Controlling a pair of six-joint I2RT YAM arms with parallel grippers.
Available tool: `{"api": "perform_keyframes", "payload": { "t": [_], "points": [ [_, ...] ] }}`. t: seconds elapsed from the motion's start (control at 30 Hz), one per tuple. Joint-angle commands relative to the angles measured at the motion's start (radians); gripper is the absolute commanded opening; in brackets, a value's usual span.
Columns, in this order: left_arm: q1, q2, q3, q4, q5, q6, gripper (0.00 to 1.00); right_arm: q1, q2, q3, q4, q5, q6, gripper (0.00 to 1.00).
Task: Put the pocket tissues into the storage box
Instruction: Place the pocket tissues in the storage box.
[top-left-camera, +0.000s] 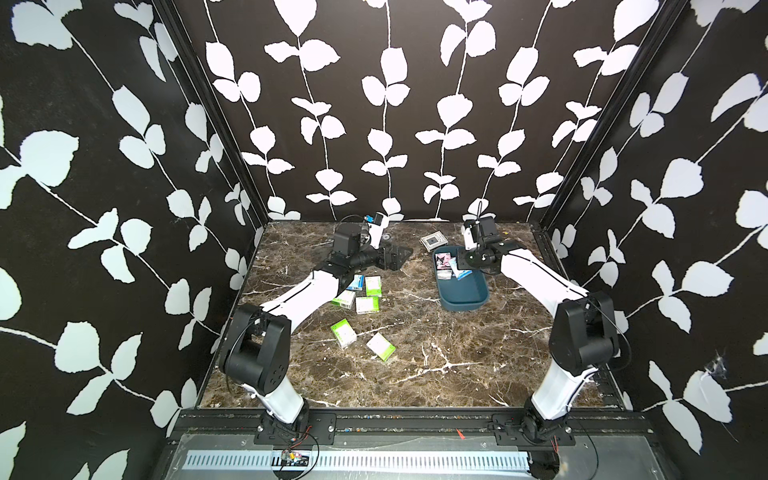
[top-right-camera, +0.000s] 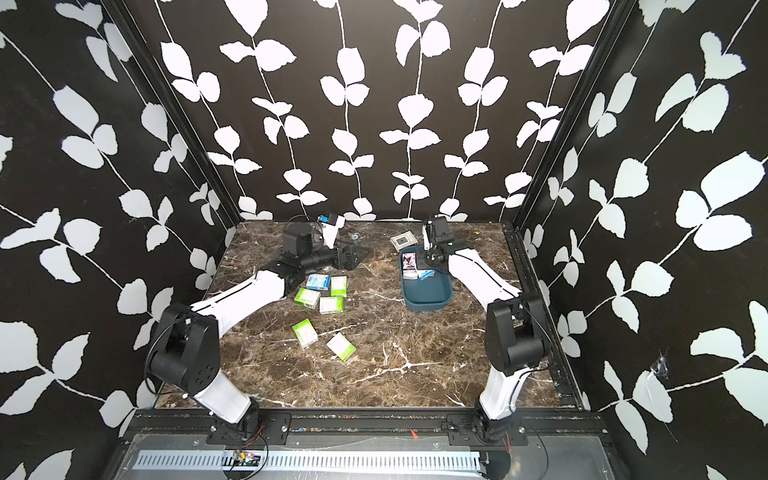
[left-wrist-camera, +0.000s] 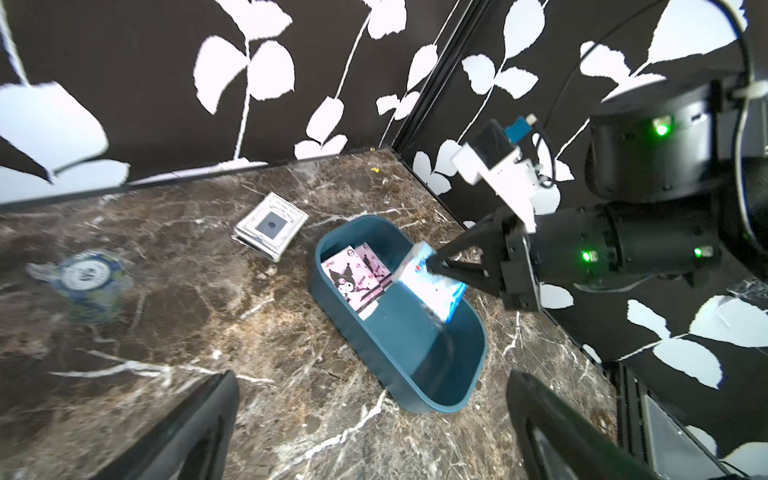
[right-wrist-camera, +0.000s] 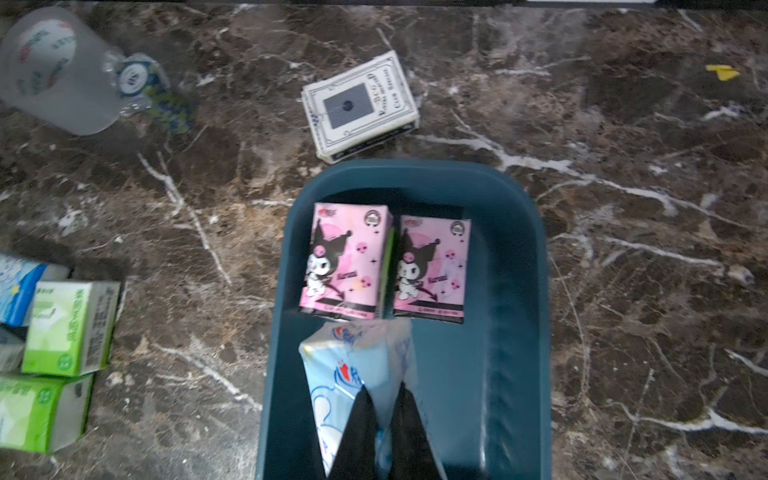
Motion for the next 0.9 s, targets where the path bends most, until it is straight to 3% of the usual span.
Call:
{"api": "perform_keyframes", "payload": {
  "t": [0.0, 0.5, 0.87],
  "points": [
    [-0.041, -0.003, 0.034, 0.059, 0.022, -0.032, 0.99, -0.035, 0.046, 0.055, 0.006, 0.036, 0.061, 0.00],
    [-0.085, 0.005, 0.025, 0.042, 0.010, -0.024, 0.99, -0.090, 0.273, 0.225, 0.072, -0.038, 0.115, 0.00],
    [-0.086, 0.008, 0.022, 0.034, 0.011, -0.012, 0.99, -0.086, 0.341, 0.270, 0.065, -0.097, 0.146, 0.00]
  ]
}}
